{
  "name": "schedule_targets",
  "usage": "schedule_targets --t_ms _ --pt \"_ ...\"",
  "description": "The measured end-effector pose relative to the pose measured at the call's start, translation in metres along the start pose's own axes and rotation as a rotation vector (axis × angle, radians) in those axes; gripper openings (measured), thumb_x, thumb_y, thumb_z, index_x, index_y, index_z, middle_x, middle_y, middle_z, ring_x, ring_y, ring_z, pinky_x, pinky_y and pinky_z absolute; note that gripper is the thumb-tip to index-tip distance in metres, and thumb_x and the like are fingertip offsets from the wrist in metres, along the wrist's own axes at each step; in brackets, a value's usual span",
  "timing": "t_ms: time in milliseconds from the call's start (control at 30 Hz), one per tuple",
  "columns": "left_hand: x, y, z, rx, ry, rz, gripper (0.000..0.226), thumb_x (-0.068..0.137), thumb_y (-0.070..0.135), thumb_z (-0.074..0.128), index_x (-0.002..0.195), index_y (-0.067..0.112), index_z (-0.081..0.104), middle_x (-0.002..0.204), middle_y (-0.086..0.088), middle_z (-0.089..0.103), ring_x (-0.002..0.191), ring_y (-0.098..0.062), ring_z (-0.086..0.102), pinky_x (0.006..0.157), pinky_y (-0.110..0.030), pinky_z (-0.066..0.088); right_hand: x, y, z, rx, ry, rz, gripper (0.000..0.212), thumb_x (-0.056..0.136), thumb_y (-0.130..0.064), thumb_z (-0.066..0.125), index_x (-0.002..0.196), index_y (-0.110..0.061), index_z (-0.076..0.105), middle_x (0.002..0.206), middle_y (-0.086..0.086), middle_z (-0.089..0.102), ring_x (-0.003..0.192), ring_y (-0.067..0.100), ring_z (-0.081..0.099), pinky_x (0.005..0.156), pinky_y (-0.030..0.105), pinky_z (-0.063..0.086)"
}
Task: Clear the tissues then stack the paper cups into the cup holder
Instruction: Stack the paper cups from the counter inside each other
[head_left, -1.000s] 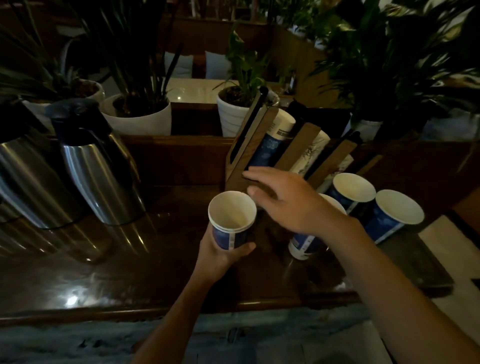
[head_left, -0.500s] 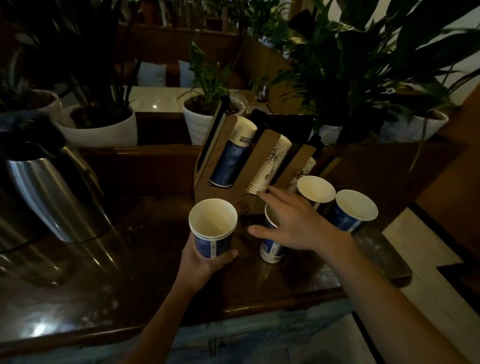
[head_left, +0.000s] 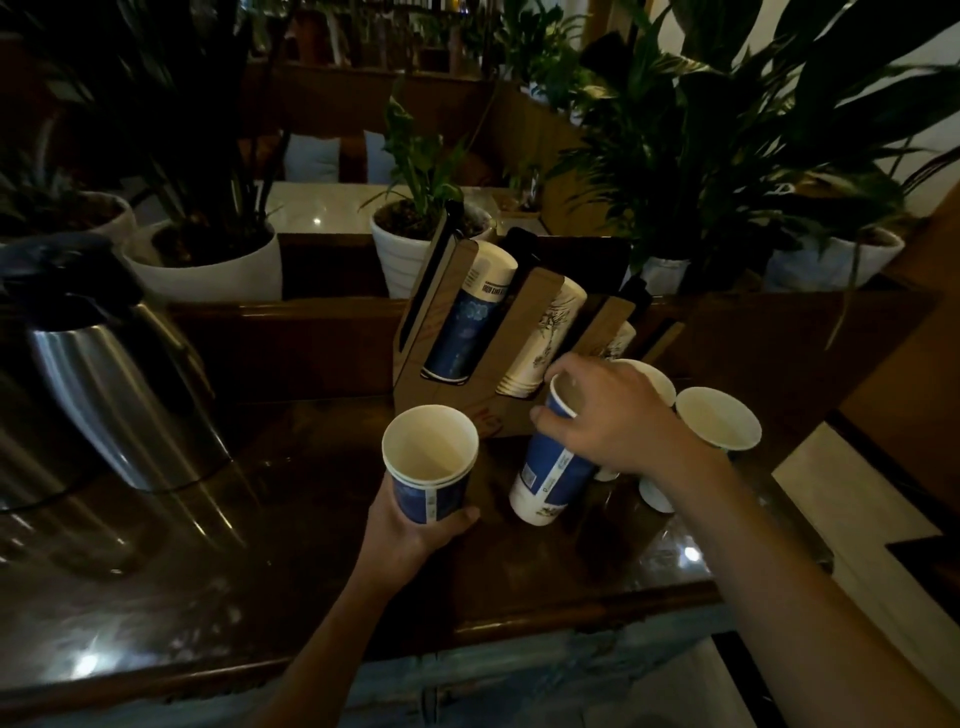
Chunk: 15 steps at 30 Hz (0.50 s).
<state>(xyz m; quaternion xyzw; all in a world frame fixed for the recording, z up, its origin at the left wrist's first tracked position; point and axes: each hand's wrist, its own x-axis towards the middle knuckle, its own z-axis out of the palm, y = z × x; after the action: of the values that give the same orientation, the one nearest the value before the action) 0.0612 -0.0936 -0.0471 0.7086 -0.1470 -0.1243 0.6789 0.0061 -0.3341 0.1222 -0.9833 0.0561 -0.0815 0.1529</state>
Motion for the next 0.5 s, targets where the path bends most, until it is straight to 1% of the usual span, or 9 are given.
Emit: schedule_targets --t_ms 33,100,133,200,233,300,367,467,500 --pt "0.0 -0.001 0.0 -0.001 -0.003 0.0 0.131 0.04 0.065 0.1 0.151 0.024 0.044 0.139 0.007 0.066 0.13 -0.01 0.063 0.111 -0.04 0.053 0.002 -0.003 -0.01 0.008 0.014 -0.009 0.046 0.081 -0.061 0.06 0.112 -0.027 0.057 0.097 -0.002 0.064 0.09 0.021 0.059 0.075 0.036 0.046" --pt "0.001 -0.001 -0.001 -0.002 -0.011 -0.003 0.126 0.041 0.063 0.101 0.149 0.027 0.046 0.138 0.007 0.067 0.129 -0.009 0.064 0.11 -0.039 0.053 0.006 -0.01 -0.03 0.023 0.043 -0.025 0.043 0.083 -0.058 0.065 0.112 -0.027 0.06 0.097 -0.004 0.061 0.091 0.019 0.057 0.075 0.033 0.042" --pt "0.001 -0.002 -0.001 -0.004 -0.014 -0.008 0.122 0.041 0.062 0.101 0.146 0.031 0.047 0.138 0.008 0.067 0.127 -0.006 0.065 0.109 -0.037 0.054 0.008 -0.014 -0.041 0.047 0.064 -0.033 0.043 0.084 -0.057 0.067 0.114 -0.027 0.061 0.098 -0.005 0.061 0.091 0.017 0.057 0.074 0.031 0.041" --pt "0.001 -0.002 0.0 -0.004 -0.012 -0.016 0.115 0.039 0.063 0.101 0.139 0.042 0.048 0.136 0.012 0.067 0.123 0.004 0.065 0.103 -0.028 0.054 0.012 -0.025 -0.063 0.107 0.114 -0.052 0.047 0.084 -0.055 0.07 0.121 -0.027 0.062 0.104 -0.003 0.063 0.093 0.017 0.06 0.072 0.029 0.046" --pt "0.001 -0.003 0.0 -0.003 -0.009 -0.018 0.111 0.039 0.064 0.101 0.135 0.047 0.047 0.135 0.014 0.067 0.121 0.008 0.064 0.099 -0.024 0.053 0.014 -0.031 -0.072 0.128 0.144 -0.067 0.049 0.085 -0.054 0.069 0.124 -0.026 0.062 0.109 -0.002 0.063 0.096 0.017 0.061 0.074 0.031 0.049" --pt "0.002 -0.003 0.0 0.004 -0.003 -0.021 0.107 0.038 0.065 0.1 0.13 0.053 0.046 0.132 0.017 0.067 0.118 0.013 0.064 0.092 -0.017 0.053 0.018 -0.043 -0.088 0.151 0.206 -0.114 0.051 0.087 -0.056 0.067 0.128 -0.026 0.063 0.118 -0.001 0.064 0.103 0.018 0.061 0.082 0.038 0.054" --pt "0.002 -0.003 0.0 0.012 -0.006 -0.009 0.106 0.042 0.06 0.101 0.132 0.052 0.046 0.13 0.018 0.068 0.119 0.012 0.064 0.091 -0.015 0.055 0.021 -0.056 -0.099 0.175 0.261 -0.169 0.051 0.088 -0.059 0.063 0.128 -0.026 0.065 0.123 -0.003 0.065 0.108 0.017 0.061 0.089 0.041 0.054" --pt "0.003 -0.005 -0.001 0.018 -0.011 0.014 0.104 0.053 0.042 0.102 0.142 0.036 0.048 0.133 0.015 0.069 0.124 0.001 0.065 0.099 -0.022 0.057 0.026 -0.076 -0.104 0.223 0.301 -0.241 0.054 0.09 -0.065 0.055 0.126 -0.027 0.068 0.125 -0.007 0.067 0.113 0.009 0.06 0.094 0.035 0.051" --pt "0.003 -0.006 -0.002 0.02 -0.019 0.018 0.101 0.056 0.039 0.101 0.142 0.035 0.049 0.133 0.017 0.069 0.124 0.001 0.065 0.097 -0.02 0.058 0.027 -0.082 -0.102 0.232 0.3 -0.267 0.055 0.09 -0.066 0.053 0.125 -0.026 0.069 0.124 -0.008 0.067 0.112 0.007 0.06 0.093 0.032 0.05"
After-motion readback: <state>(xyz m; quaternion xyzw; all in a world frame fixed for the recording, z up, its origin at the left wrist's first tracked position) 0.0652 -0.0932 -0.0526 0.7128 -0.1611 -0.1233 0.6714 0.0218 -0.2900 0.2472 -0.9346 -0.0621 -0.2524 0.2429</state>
